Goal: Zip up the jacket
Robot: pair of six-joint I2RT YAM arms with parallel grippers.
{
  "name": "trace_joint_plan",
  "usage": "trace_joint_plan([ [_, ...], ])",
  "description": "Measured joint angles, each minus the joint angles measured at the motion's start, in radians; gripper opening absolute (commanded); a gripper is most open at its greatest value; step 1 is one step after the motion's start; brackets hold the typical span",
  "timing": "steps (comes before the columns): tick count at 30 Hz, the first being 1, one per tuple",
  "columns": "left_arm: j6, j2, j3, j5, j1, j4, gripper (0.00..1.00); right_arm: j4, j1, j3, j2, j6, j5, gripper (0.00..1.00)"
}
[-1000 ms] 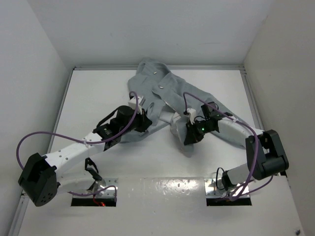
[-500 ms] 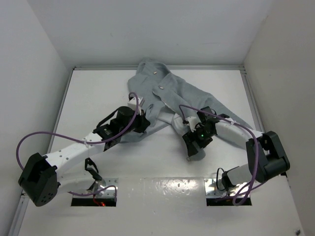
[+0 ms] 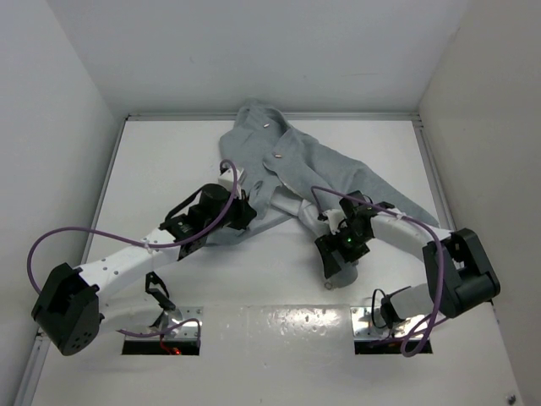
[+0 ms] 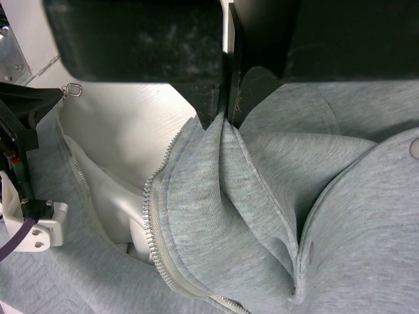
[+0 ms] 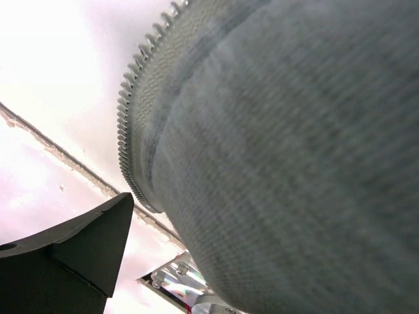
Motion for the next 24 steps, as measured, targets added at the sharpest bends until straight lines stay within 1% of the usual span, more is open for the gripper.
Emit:
trace_joint_plan([
  [6,0.000,0.000,-0.001,0.004,0.008,0.004,0.00,-0.010,-0.005,0.051,0.006,-0.007,0.002,1.00],
  [9,0.001,0.000,-0.002,0.005,0.010,0.004,0.00,0.001,-0.006,0.127,0.033,-0.007,0.029,1.00],
  [12,0.001,0.009,-0.002,0.009,0.014,0.012,0.00,-0.006,-0.018,0.269,0.149,-0.002,0.046,1.00],
  [15,0.003,0.026,-0.002,0.014,0.019,0.019,0.00,-0.017,-0.030,0.471,0.337,0.028,0.071,1.00],
  [18,0.016,0.032,-0.002,0.015,0.027,0.021,0.00,0.015,-0.033,0.592,0.449,0.044,0.118,1.00],
  [21,0.028,0.032,0.002,0.014,0.047,0.022,0.00,0.049,-0.043,0.599,0.439,0.055,0.142,1.00],
  [24,0.035,0.032,0.002,0.015,0.060,0.022,0.00,0.075,-0.048,0.552,0.345,0.024,0.154,1.00],
])
